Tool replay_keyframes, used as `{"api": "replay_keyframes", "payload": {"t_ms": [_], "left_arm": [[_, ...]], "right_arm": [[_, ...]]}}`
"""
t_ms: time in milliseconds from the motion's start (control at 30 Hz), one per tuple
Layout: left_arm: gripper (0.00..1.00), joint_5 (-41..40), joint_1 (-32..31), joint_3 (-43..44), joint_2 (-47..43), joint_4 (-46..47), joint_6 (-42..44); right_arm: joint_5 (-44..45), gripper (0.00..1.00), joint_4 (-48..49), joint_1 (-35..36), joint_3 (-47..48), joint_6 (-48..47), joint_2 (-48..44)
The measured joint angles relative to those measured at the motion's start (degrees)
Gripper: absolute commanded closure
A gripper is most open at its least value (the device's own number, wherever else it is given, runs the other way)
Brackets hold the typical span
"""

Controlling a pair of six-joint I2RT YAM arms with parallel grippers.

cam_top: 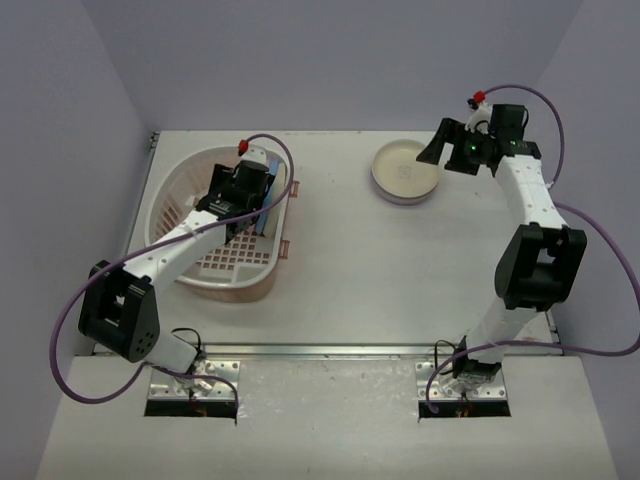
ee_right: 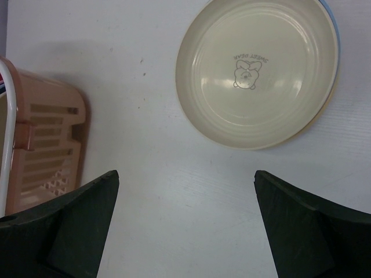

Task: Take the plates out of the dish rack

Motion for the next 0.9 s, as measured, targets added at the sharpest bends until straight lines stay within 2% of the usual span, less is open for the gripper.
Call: {"api": "replay_keyframes", "payload": {"t_ms": [133,300,500,700,800,900], "left_arm": [[0.38,-1.8,0.0,0.7,0.6,1.6,-0.1],[0.49,-3.5,0.0,0.7,2.6,3.9,0.4],[0.58,-4.9,0.0,0.7,4.4,6.7,1.4],[0.78,-5.4,0.0,0.8,6.0,8.3,2.5],[0.94,-5.3,-0.1,1.0,6.1,8.0,2.6],[1.00,-6.9,-0.1,1.8,6.5,6.8,3.1]], "right_arm": [[-0.4,0.01,0.6,0.0,-0.9,0.0,-0.1],[-0.9,0.01,1.0,0.1,-1.5,0.0,-0.2],[-0.9,0.01,1.2,0.1,-1.9,0.0,-0.2],[-1.0,0.01,1.2,0.1,-2.1,0.0,-0.2],[-1.2,0.01,1.2,0.1,-2.1,0.0,-0.3],[-1.3,0.01,1.2,0.1,-2.3,0.0,-0.3]]}}
